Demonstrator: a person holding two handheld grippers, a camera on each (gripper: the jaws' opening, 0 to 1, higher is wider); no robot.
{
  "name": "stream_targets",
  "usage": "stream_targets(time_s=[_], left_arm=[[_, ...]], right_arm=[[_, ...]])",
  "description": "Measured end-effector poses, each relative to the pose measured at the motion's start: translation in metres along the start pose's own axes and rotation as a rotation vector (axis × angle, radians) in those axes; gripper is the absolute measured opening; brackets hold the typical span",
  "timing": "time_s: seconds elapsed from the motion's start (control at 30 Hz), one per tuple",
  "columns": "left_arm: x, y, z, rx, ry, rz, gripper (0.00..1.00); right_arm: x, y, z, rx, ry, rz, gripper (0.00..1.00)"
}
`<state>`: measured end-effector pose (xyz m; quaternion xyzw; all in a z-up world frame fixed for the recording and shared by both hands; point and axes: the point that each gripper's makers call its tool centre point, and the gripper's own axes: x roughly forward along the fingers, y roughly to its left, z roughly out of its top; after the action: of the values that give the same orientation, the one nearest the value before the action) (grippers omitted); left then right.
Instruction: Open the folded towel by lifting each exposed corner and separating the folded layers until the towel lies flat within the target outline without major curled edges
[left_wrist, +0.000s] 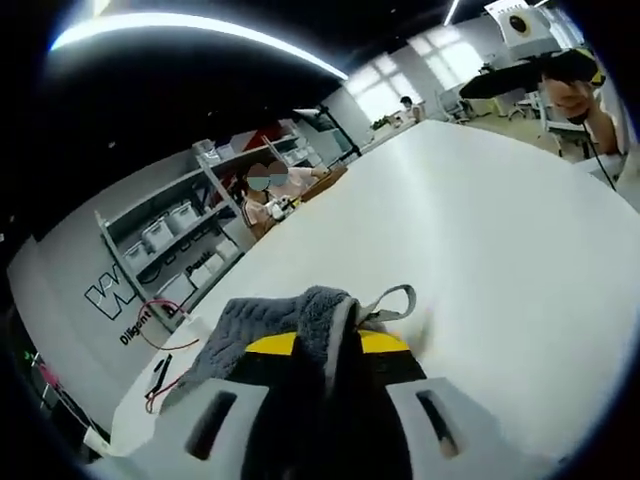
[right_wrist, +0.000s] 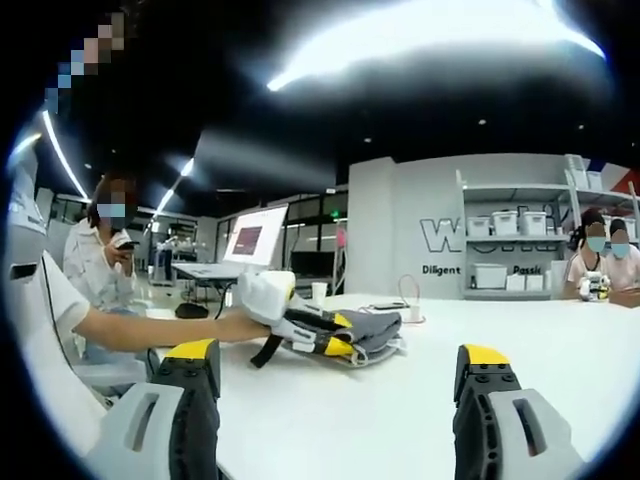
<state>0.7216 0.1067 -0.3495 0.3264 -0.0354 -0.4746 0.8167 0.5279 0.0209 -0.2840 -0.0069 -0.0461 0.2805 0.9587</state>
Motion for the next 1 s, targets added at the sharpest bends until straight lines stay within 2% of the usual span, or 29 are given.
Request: stream_targets(time_s=[0.07,0.2,0.33,0.5,0.53,0.63,0.67,0.73,0.9,0.97,1.0], left_arm=[[-0.001,0.001,0.001,0.001,-0.006,0.003,0.16],[-0.002,0.003,0.005,0.065,-0.024,0.014,0.13],[-0.005,0.007,0.009,0.063,-0.040,0.026,0.11],[-0.011,0.018,0.017,0.041,-0.065,0.066,0.10],[-0.010,0.031,0.015,0.034,-0.079,0.085,0.10],[-0.013,0.038,0.017,0.019,-0.093,0.100,0.09],[-0.012,0.047,0.015,0.010,-0.100,0.111,0.09],[-0.012,0.048,0.015,0.009,-0.103,0.116,0.09],[-0.018,0.055,0.018,-0.057,-0.136,0.151,0.09],[-0.021,0.064,0.019,-0.081,-0.144,0.199,0.09],[-0.022,0.066,0.020,-0.097,-0.151,0.201,0.09]], right_arm=[[0.000,0.000,0.000,-0.001,0.000,0.000,0.97],[0.000,0.001,0.001,-0.002,0.000,0.000,0.97],[0.000,0.001,-0.001,0.001,0.006,0.001,0.97],[0.002,0.002,-0.003,0.016,0.013,0.010,0.97],[0.002,0.003,-0.004,0.014,0.016,0.015,0.97],[0.003,0.003,-0.005,0.008,0.023,0.017,0.97],[0.003,0.003,-0.005,0.008,0.023,0.017,0.97],[0.003,0.004,-0.005,0.009,0.023,0.018,0.97],[0.002,0.002,-0.005,0.014,0.025,0.015,0.97],[0.002,0.001,-0.005,0.016,0.024,0.014,0.97],[0.002,0.001,-0.005,0.016,0.024,0.014,0.97]])
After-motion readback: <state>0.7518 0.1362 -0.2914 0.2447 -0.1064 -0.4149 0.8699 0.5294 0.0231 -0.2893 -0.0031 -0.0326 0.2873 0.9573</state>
